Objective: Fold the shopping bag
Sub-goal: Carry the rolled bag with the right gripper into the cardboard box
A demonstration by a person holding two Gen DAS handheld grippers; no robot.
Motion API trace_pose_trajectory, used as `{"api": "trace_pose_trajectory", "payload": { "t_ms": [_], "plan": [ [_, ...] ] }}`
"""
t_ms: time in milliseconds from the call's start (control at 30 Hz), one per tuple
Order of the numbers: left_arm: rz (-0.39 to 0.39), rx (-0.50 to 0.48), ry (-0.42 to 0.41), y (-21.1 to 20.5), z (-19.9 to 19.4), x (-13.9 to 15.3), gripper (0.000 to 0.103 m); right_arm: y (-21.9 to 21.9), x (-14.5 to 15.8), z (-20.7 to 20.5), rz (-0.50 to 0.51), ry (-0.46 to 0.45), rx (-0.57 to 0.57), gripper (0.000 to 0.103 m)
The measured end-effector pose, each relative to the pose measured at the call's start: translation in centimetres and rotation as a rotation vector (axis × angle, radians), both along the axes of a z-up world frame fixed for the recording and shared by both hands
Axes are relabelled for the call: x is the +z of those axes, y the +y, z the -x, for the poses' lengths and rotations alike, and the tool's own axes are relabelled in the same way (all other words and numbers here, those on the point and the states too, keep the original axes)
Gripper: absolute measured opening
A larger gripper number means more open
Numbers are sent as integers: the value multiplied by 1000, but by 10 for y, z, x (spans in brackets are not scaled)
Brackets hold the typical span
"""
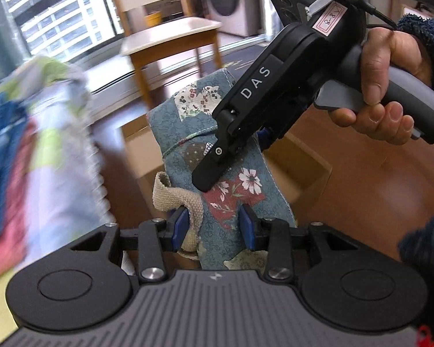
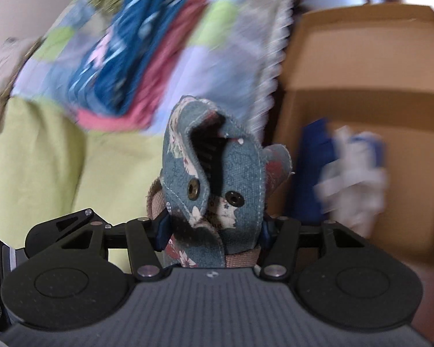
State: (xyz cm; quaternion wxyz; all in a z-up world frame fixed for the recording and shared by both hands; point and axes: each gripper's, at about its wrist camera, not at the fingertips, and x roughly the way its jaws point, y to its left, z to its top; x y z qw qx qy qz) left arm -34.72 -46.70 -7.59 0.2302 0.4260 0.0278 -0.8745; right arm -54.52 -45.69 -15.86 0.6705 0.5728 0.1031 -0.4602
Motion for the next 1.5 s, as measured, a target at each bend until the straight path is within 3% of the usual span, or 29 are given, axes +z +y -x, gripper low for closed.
{"api": "trace_pose_trajectory", "payload": {
  "t_ms": [167, 300, 500, 733, 933, 1500],
  "plan": [
    [-101, -28, 32, -34, 74, -40, 43, -21, -22, 70, -64, 107, -44, 53],
    [-206, -27, 12, -55, 115, -84, 43, -39, -53, 109, -148, 181, -52, 53],
    [-347, 15, -43, -73, 147, -147, 43, -64, -111, 131, -275, 244, -1, 53],
    [-451, 61, -117, -88, 153, -196, 43, -88, -166, 130, -378, 255, 66, 52],
    [-484, 77, -160, -92, 160, -215, 43, -94, -188, 123, -434, 271, 88, 52],
    [-472, 38, -286, -78, 168, -239, 43, -97, -207, 101, -561, 376, 121, 52]
  ]
}}
